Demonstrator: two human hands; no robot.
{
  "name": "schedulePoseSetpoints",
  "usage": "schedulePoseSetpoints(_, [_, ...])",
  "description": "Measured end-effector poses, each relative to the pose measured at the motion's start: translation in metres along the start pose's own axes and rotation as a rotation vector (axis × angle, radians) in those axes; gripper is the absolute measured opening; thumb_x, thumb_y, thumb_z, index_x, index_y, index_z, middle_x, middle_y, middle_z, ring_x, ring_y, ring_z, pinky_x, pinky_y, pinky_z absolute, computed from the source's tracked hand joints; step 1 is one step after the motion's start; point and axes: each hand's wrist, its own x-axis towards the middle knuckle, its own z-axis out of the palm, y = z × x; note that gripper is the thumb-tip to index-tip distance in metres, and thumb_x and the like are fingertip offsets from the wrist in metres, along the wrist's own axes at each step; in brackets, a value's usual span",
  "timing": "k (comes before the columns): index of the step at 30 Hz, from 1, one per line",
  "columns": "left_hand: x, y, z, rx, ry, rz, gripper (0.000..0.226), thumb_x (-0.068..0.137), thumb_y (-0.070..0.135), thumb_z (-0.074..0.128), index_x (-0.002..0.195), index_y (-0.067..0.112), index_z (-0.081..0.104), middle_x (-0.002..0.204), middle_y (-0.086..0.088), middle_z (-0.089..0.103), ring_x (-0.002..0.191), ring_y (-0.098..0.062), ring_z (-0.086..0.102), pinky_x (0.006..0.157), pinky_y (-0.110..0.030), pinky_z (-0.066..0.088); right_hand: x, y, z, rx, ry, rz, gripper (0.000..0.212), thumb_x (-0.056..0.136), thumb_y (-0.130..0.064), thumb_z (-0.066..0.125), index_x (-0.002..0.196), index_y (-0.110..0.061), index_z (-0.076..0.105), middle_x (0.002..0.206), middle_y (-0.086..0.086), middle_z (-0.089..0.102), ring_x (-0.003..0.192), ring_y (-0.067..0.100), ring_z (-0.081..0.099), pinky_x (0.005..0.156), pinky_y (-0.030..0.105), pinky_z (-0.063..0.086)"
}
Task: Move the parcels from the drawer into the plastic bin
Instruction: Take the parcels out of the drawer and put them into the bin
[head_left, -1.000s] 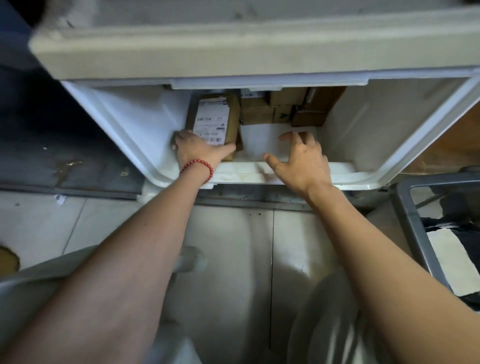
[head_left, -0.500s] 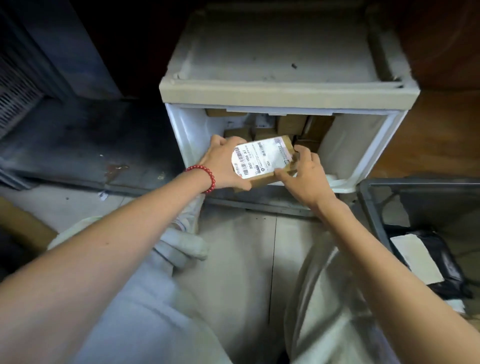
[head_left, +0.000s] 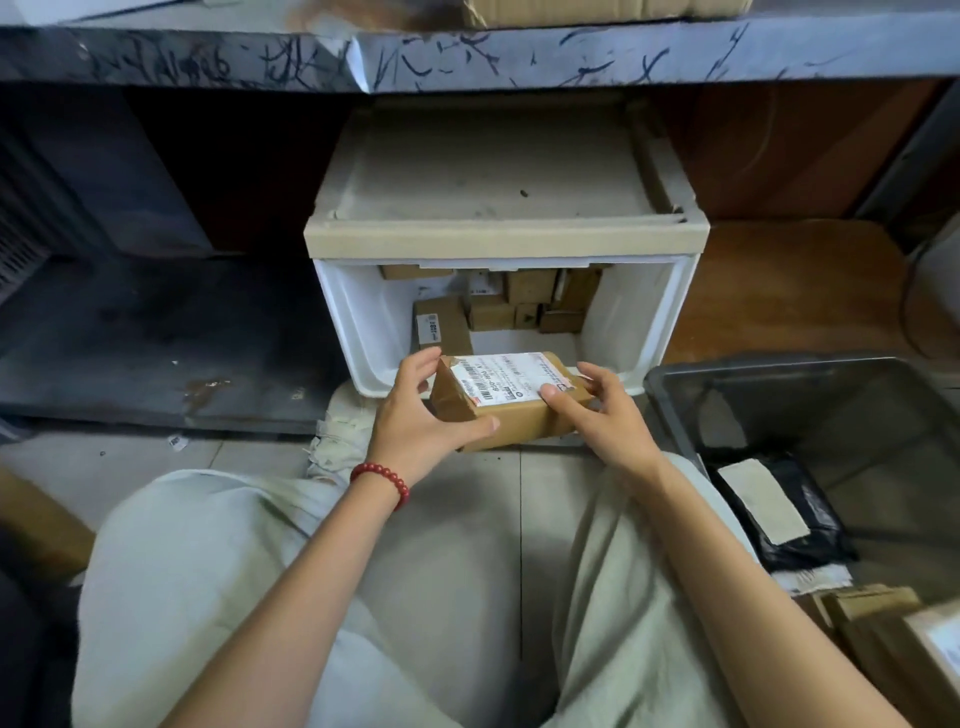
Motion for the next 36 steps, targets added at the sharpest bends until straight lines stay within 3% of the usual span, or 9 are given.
schedulePoseSetpoints(4, [0.002,-0.001,-0.007,0.046,-0.043,-0.002,0.101,0.059,0.026,0.09,0.142,0.029,0.032,0.141,0.013,0.043,0.119,-0.001,0.042,0.099,-0.024,0.039,0.001,-0.002,-0.002,0.045,-0.046,0.009,0.087,0.075,-0.039,0.08,0.146,-0.011,0.038,0.125,-0.006,0.046,0.113,0.009,0.05,0.094,0.022,0.042])
schedulePoseSetpoints(8, [0.003,-0.003,-0.011,0.068,-0.078,-0.043,0.107,0.058,0.016,0.09,0.145,0.025,0.029,0.148,0.006,0.04,0.127,-0.009,0.042,0.106,-0.032,0.039,0.004,-0.002,0.003,0.085,-0.088,-0.062,0.043,0.074,-0.023,0.083,0.113,-0.022,0.064,0.114,-0.004,0.068,0.086,-0.008,0.064,0.072,0.008,0.047])
schedulePoseSetpoints(12, [0.004,-0.003,-0.01,0.167,-0.041,-0.079,0.109,0.058,0.009,0.09,0.147,0.021,0.028,0.146,0.001,0.044,0.132,-0.015,0.042,0.103,-0.027,0.035,0.004,0.001,0.009,0.045,-0.112,-0.12,0.067,0.072,-0.017,0.085,0.131,-0.015,0.054,0.109,-0.015,0.065,0.092,-0.013,0.061,0.073,0.005,0.047])
schedulePoseSetpoints(16, [0.008,-0.001,-0.015,0.318,0.043,-0.069,0.105,0.06,0.009,0.088,0.147,0.021,0.03,0.136,0.001,0.054,0.122,-0.02,0.051,0.106,-0.039,0.04,0.005,0.003,0.015,0.028,-0.131,-0.144,0.072,0.076,-0.021,0.082,0.138,-0.021,0.046,0.121,-0.005,0.065,0.108,0.006,0.063,0.09,0.021,0.051])
schedulePoseSetpoints(21, [0.011,0.001,-0.013,0.406,0.063,-0.086,0.103,0.059,0.016,0.09,0.143,0.019,0.031,0.134,-0.002,0.054,0.116,-0.026,0.055,0.101,-0.047,0.042,0.006,-0.002,0.02,0.195,-0.094,-0.107,0.051,0.086,-0.031,0.071,0.133,-0.029,0.052,0.113,-0.007,0.071,0.098,0.0,0.067,0.072,0.007,0.047])
schedulePoseSetpoints(24, [0.01,0.001,-0.009,0.372,0.077,-0.064,0.093,0.059,0.032,0.089,0.134,0.019,0.037,0.13,0.001,0.055,0.113,-0.021,0.055,0.099,-0.04,0.044,0.007,-0.002,0.022,0.194,-0.049,-0.068,0.04,0.087,-0.044,0.066,0.123,-0.036,0.052,0.11,-0.011,0.071,0.095,0.001,0.067,0.076,0.018,0.047])
schedulePoseSetpoints(28, [0.012,0.004,-0.006,0.293,0.156,-0.024,0.077,0.068,0.053,0.078,0.127,0.021,0.039,0.119,0.008,0.051,0.101,-0.008,0.045,0.084,-0.023,0.038,0.011,0.003,0.025,0.179,-0.028,0.0,0.035,0.088,-0.056,0.058,0.115,-0.035,0.048,0.105,-0.013,0.069,0.104,0.011,0.064,0.097,0.036,0.047])
schedulePoseSetpoints(33, [0.015,0.006,-0.003,0.26,0.188,-0.007,0.087,0.07,0.057,0.073,0.139,0.022,0.033,0.128,0.005,0.045,0.103,-0.004,0.038,0.082,-0.021,0.033,0.015,0.005,0.028,0.189,0.003,0.018,0.038,0.09,-0.055,0.055,0.12,-0.033,0.046,0.098,-0.016,0.064,0.09,0.006,0.06,0.087,0.031,0.046])
schedulePoseSetpoints(36, [0.016,0.004,0.0,0.279,0.125,-0.081,0.094,0.071,0.06,0.071,0.146,0.022,0.03,0.132,0.0,0.04,0.111,-0.012,0.046,0.086,-0.022,0.036,0.017,0.004,0.026,0.234,0.045,0.036,0.043,0.09,-0.055,0.056,0.126,-0.033,0.047,0.107,-0.016,0.057,0.1,0.006,0.056,0.092,0.031,0.046])
